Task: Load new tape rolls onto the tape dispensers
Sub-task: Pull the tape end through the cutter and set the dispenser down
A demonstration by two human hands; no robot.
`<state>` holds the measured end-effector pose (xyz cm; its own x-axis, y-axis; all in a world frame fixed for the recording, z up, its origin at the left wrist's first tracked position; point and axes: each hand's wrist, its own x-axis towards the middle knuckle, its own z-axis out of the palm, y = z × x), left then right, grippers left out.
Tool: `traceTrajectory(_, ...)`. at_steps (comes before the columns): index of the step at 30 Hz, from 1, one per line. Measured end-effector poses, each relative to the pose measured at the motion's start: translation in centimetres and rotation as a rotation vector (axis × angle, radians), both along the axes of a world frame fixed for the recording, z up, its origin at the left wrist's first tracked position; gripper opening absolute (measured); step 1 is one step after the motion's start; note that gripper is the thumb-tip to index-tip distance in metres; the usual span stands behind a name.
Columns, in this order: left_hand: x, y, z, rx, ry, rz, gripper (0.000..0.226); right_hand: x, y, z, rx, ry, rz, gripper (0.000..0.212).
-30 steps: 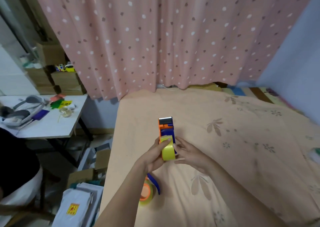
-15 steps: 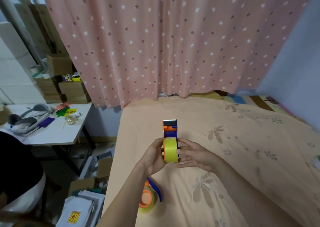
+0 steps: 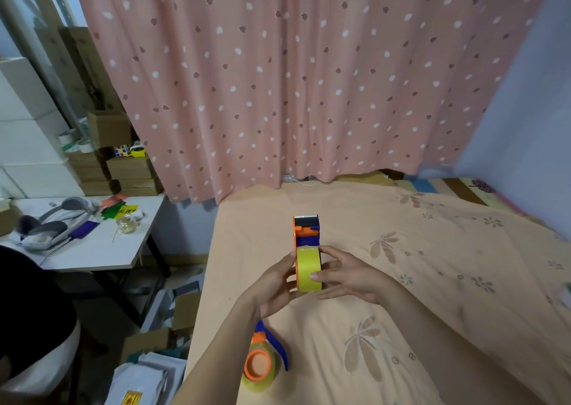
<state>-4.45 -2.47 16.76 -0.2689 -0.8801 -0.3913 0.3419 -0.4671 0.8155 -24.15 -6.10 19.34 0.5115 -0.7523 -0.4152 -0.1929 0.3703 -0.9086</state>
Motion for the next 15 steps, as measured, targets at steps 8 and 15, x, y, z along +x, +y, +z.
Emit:
traceTrajectory(8,-0.8,-0.1,0.0,0.034,-0.051,0.027,0.045,-0.2,0.3,0.4,-0.121,0.169,0.036,0.095)
traceTrajectory(15,-1.0,-0.3,-0.9,0.098,0.039,-0.007,0.069,-0.3,0.7,0.0,-0.238,0.167,0.088,0.086)
